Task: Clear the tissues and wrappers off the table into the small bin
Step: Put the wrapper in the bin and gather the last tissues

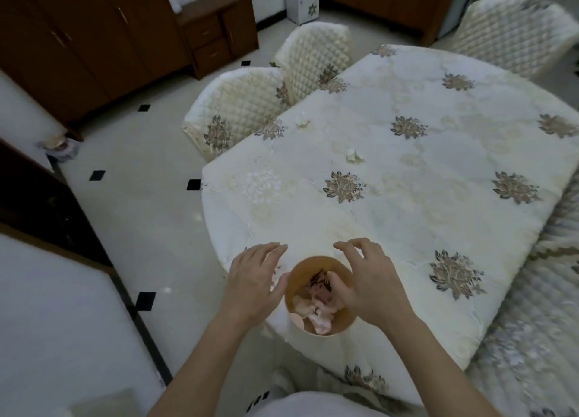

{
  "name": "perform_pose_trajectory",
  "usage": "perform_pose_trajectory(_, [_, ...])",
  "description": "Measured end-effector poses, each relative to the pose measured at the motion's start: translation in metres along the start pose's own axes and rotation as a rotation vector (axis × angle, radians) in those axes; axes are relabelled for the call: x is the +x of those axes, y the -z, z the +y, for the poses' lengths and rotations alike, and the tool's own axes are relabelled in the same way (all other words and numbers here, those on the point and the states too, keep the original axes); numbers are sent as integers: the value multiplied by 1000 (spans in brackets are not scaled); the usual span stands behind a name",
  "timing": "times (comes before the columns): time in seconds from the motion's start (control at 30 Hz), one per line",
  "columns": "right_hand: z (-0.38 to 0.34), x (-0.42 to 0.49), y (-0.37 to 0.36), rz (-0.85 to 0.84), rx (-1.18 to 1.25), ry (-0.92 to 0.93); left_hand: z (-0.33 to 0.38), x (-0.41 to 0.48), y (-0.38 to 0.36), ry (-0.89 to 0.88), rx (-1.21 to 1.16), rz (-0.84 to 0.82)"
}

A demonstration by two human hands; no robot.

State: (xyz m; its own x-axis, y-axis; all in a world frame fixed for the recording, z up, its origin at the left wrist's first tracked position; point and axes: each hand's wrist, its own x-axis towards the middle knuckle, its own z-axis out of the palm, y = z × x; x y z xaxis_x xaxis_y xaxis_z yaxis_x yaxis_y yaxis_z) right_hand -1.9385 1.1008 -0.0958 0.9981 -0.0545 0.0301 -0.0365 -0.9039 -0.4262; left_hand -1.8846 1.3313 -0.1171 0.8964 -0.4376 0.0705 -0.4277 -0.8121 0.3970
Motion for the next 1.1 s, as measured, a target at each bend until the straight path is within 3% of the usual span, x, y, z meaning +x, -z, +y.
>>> perform_pose_trajectory(0.23, [-46, 46, -12, -12, -45, 206, -23, -23, 23, 201, 144, 116])
perform_pose_trajectory(0.57, [-176, 90, -82, -131, -34, 511, -115, -78, 68, 459, 184, 258])
perform_pose_trajectory(0.9, [-325, 147, -162, -190, -76, 585, -274, -100, 130, 598, 174, 329])
perform_pose_trajectory(1.1, [-384, 179, -181, -163, -114, 569, -335, -94, 158, 580, 129, 355])
